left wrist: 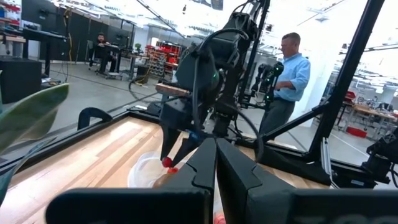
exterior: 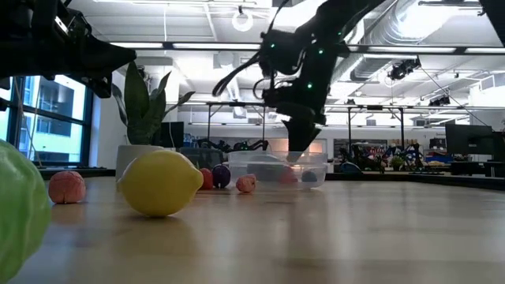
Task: Pick and placing Produce into tupperware
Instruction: Put the right cherry into the transparent bin, then put the top peach into the transparent bin
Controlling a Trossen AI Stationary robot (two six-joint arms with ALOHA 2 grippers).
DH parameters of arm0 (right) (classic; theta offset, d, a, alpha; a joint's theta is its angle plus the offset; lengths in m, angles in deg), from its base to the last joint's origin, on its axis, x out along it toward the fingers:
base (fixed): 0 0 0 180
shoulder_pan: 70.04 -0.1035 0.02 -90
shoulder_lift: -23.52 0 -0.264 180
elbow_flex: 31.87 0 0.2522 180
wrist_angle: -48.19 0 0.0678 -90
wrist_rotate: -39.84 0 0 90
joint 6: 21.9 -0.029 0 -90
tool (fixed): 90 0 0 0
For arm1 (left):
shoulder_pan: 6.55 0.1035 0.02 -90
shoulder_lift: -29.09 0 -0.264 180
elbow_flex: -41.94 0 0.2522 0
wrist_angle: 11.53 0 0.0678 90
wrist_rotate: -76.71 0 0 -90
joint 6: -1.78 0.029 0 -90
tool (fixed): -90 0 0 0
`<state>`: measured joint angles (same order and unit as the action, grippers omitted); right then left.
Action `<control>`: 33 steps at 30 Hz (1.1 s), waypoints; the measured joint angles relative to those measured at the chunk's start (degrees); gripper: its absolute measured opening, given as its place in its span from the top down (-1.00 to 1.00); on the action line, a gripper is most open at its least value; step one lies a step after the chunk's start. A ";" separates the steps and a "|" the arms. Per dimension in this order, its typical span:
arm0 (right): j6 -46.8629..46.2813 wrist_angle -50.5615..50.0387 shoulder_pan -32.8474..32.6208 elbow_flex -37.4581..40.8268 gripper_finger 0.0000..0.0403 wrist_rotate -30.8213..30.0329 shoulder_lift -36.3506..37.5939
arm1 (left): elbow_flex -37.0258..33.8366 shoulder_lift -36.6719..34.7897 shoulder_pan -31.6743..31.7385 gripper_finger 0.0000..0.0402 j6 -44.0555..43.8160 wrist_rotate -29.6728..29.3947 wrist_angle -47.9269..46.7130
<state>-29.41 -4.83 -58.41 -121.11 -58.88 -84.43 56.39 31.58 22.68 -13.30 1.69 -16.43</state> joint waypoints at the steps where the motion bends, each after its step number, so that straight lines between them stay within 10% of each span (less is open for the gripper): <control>1: 0.30 -0.81 0.00 -0.75 0.48 0.06 -0.83 | -0.01 0.00 -0.01 0.99 0.01 0.00 0.00; 25: 1.55 -2.62 0.33 -2.67 0.21 2.20 -2.95 | -0.01 0.01 -0.02 0.99 0.02 0.00 -0.01; 33: 0.02 3.54 -7.72 -1.24 0.20 -8.33 6.52 | 0.00 0.01 -0.01 0.99 0.02 0.00 0.00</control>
<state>-29.38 -1.29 -66.13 -122.35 -67.21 -77.91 56.39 31.59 22.67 -13.29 1.69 -16.43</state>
